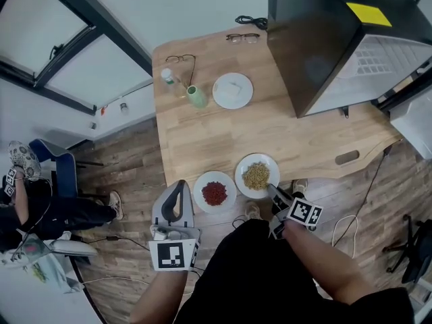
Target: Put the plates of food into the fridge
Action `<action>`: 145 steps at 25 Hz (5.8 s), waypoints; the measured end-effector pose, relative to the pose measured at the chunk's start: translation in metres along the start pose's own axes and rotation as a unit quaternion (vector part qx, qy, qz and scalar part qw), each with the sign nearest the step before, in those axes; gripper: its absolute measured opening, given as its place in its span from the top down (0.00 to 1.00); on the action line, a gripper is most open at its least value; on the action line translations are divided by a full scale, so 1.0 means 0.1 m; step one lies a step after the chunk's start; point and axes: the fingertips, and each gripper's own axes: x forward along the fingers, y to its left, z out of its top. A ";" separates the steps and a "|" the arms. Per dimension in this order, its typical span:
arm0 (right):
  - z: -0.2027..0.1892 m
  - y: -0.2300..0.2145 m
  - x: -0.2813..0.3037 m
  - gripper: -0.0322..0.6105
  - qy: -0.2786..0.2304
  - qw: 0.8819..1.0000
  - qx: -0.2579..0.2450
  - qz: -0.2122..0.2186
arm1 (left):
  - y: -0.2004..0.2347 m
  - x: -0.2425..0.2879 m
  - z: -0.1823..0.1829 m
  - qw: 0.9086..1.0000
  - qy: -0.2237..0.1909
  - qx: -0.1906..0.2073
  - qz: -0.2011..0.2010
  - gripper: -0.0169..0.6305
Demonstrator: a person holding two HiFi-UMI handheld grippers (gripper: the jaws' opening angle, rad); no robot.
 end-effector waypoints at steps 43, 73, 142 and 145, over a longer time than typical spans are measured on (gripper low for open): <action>2.72 0.42 -1.83 0.90 -0.250 0.966 0.012 0.057 | -1.16 1.42 1.55 0.989 -0.118 -0.009 -0.092 0.97; 4.99 0.39 -1.97 0.90 -0.288 0.956 -0.007 0.061 | -1.59 2.27 2.09 0.992 -0.126 -0.001 -0.015 0.97; 1.72 1.55 -0.55 0.72 -0.066 0.947 -0.306 0.065 | 0.44 0.02 0.84 0.990 -0.078 -0.027 0.111 0.97; 1.16 1.48 -0.38 0.72 -0.021 0.954 -0.293 0.068 | 0.58 -0.21 0.66 0.990 -0.069 -0.031 0.117 0.97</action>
